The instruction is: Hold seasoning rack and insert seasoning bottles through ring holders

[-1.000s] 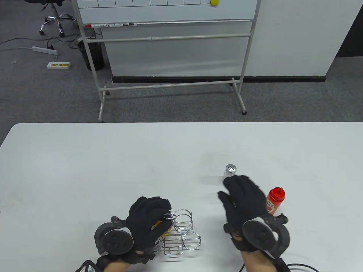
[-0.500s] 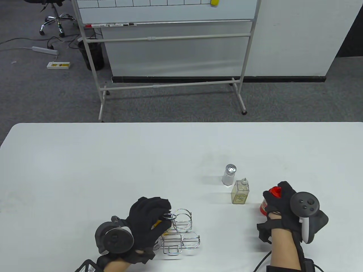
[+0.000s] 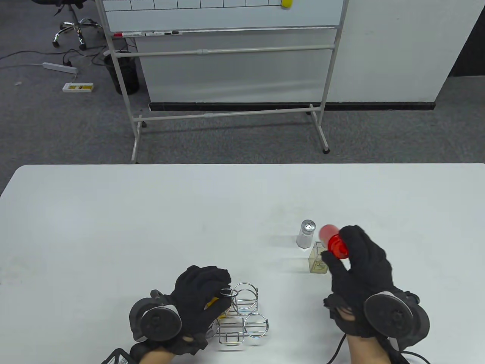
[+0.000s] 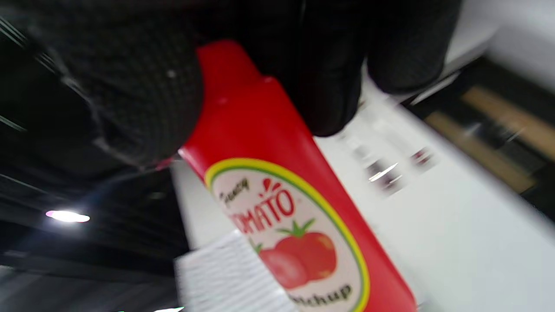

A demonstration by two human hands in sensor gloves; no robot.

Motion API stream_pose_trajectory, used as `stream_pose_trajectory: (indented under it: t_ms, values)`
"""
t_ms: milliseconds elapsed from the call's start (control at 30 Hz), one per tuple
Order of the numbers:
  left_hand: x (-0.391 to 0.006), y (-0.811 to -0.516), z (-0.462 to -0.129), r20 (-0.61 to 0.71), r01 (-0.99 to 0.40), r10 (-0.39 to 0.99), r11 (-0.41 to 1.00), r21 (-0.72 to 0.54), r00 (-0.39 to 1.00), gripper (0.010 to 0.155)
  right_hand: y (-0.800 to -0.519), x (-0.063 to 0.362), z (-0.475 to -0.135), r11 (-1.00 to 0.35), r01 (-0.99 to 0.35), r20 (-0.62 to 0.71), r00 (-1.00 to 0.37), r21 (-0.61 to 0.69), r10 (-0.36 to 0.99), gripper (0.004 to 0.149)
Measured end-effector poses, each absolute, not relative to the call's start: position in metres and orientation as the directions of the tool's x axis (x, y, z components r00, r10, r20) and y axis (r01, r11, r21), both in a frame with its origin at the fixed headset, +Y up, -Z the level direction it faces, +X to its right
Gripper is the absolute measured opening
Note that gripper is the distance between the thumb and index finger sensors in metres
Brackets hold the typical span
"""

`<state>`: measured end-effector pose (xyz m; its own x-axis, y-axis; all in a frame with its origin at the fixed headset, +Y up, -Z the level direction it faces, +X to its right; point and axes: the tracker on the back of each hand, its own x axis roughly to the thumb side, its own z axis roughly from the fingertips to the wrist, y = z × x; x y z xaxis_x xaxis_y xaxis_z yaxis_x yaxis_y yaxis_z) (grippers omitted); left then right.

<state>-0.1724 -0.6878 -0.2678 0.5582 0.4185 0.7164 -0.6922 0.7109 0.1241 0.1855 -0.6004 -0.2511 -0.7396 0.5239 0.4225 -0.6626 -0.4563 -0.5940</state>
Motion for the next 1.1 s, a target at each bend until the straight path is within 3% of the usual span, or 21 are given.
stream_pose_trajectory:
  t_ms: [67, 133, 367, 600, 867, 900, 1000, 1100]
  values:
    - [-0.172, -0.688, -0.268, 0.717, -0.689, 0.416, 0.715, 0.122, 0.559, 0.043, -0.606, 0.161, -0.256, -0.468, -0.788, 0.562, -0.614, -0.400, 0.553, 0.071]
    - [-0.171, -0.688, -0.268, 0.718, -0.685, 0.414, 0.718, 0.120, 0.560, 0.043, -0.617, 0.134, -0.261, -0.534, -0.825, 0.625, -0.519, -0.186, 0.583, 0.071]
    - [-0.170, -0.688, -0.268, 0.718, -0.676, 0.408, 0.728, 0.116, 0.563, 0.043, -0.640, 0.089, -0.263, -0.731, -0.675, 0.643, -0.606, -0.103, 0.468, 0.071]
    - [-0.170, -0.687, -0.266, 0.729, -0.692, 0.416, 0.714, 0.109, 0.544, 0.043, -0.665, 0.069, -0.272, -0.836, -0.549, 0.631, -0.649, -0.002, 0.425, 0.071]
    - [-0.167, -0.688, -0.265, 0.742, -0.674, 0.396, 0.732, 0.100, 0.540, 0.043, -0.679, 0.072, -0.283, -0.830, -0.543, 0.590, -0.631, 0.128, 0.503, 0.076]
    - [-0.168, -0.688, -0.265, 0.741, -0.675, 0.399, 0.732, 0.098, 0.540, 0.043, -0.674, 0.077, -0.283, -0.825, -0.555, 0.589, -0.634, 0.104, 0.501, 0.080]
    - [-0.169, -0.687, -0.266, 0.738, -0.684, 0.407, 0.722, 0.100, 0.538, 0.043, -0.652, 0.111, -0.282, -0.729, -0.664, 0.555, -0.675, -0.168, 0.487, 0.078]
    - [-0.171, -0.686, -0.266, 0.735, -0.691, 0.413, 0.715, 0.104, 0.538, 0.043, -0.644, 0.156, -0.286, -0.649, -0.625, 0.390, -0.779, -0.434, 0.491, 0.074]
